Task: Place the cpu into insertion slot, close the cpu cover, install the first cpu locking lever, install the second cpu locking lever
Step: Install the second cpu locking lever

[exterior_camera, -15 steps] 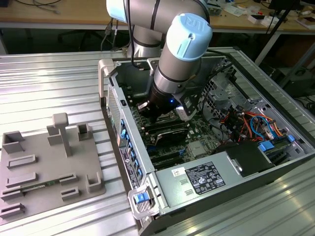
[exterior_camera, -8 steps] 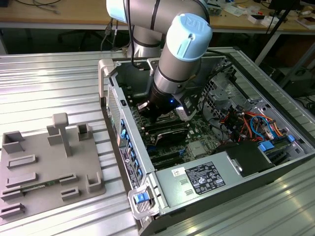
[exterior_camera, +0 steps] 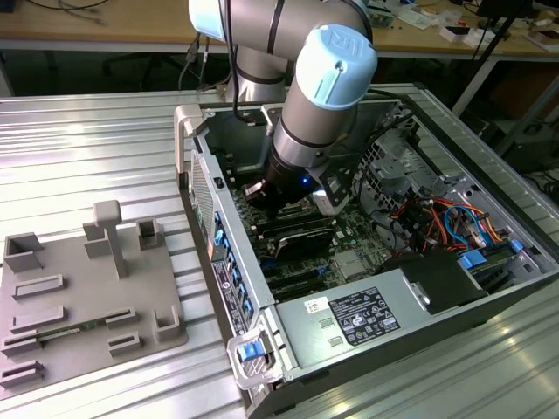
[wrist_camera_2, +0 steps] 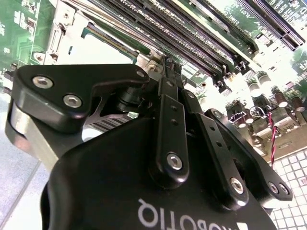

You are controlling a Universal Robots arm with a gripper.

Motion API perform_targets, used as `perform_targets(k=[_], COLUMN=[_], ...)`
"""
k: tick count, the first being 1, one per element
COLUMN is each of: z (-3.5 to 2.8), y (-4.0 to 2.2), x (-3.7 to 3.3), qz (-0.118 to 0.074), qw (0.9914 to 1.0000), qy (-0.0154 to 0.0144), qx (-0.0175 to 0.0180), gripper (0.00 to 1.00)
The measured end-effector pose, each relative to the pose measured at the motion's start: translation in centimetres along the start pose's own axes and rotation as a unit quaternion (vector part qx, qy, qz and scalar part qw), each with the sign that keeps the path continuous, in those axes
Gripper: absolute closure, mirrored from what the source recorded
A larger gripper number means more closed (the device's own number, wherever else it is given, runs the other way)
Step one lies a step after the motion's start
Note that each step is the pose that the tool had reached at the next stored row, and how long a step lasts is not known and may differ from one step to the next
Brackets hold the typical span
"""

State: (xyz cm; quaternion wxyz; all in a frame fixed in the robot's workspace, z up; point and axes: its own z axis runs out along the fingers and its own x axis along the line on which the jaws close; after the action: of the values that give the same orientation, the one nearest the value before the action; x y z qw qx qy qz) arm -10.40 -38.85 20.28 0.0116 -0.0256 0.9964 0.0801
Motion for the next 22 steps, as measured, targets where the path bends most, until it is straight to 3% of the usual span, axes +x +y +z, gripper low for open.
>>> perform_targets(k=[14, 15, 16, 17, 18, 22], z=[-3.77, -3.82, -3.83, -3.83, -3.82, -3.82], y=[0.78, 0.84, 0.91, 0.93, 0.93, 0.93], x=[-0.11, -0.12, -0.13, -0.13, -0.13, -0.13], qz=[0.000, 0.000, 0.000, 0.000, 0.000, 0.000], qw=[1.00000, 0.99999, 0.99989, 0.99979, 0.99972, 0.99971], qy=[0.0007, 0.0007, 0.0013, 0.0017, 0.0018, 0.0018], qx=[0.0022, 0.0047, 0.0145, 0.0204, 0.0237, 0.0241], gripper=[0.89, 0.89, 0.89, 0.89, 0.89, 0.89])
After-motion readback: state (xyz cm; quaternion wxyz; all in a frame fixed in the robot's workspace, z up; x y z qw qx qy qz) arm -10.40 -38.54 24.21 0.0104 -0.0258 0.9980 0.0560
